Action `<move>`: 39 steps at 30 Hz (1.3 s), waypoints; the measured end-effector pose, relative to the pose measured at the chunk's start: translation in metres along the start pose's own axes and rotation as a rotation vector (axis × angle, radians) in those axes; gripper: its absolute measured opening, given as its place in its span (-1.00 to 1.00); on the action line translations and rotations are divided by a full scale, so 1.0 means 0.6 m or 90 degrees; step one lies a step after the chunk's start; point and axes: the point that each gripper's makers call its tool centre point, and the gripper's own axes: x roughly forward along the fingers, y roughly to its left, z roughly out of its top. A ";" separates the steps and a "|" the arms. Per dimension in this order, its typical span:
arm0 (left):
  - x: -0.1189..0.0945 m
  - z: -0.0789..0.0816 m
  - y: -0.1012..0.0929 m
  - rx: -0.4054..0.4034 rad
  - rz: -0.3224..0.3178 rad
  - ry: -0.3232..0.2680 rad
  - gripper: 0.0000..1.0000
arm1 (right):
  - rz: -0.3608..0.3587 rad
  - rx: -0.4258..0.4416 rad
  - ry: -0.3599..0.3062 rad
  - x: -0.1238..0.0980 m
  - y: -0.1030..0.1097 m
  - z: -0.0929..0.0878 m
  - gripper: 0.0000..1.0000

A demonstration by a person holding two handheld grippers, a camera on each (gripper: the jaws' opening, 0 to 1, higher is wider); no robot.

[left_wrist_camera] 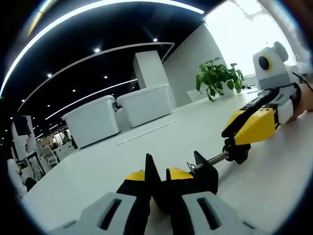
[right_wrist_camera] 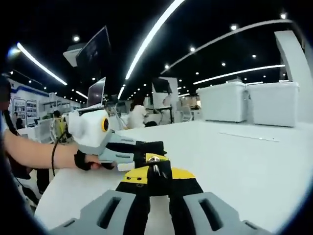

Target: Clamp the fixed fixture on the desktop, loosen the retaining clip, secure it to the edge of the desk, and tighten the retaining clip.

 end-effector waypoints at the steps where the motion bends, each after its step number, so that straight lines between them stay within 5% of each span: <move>1: 0.000 0.001 -0.001 -0.004 -0.001 -0.001 -0.75 | 0.001 -0.002 0.002 0.000 0.002 -0.001 -0.75; 17: -0.001 0.004 0.000 -0.025 -0.001 0.002 -0.75 | 0.001 -0.102 0.010 0.004 0.007 0.002 -0.78; 24: 0.001 0.002 0.002 -0.032 0.002 0.006 -0.76 | -0.009 -0.338 0.027 0.005 0.029 0.004 -0.79; 31: 0.000 0.000 -0.005 -0.033 0.002 0.007 -0.76 | -0.009 -0.442 0.036 0.008 0.044 0.003 -0.79; 39: -0.002 -0.002 -0.006 -0.034 0.003 0.012 -0.76 | -0.031 -0.694 0.077 0.013 0.041 -0.006 -0.78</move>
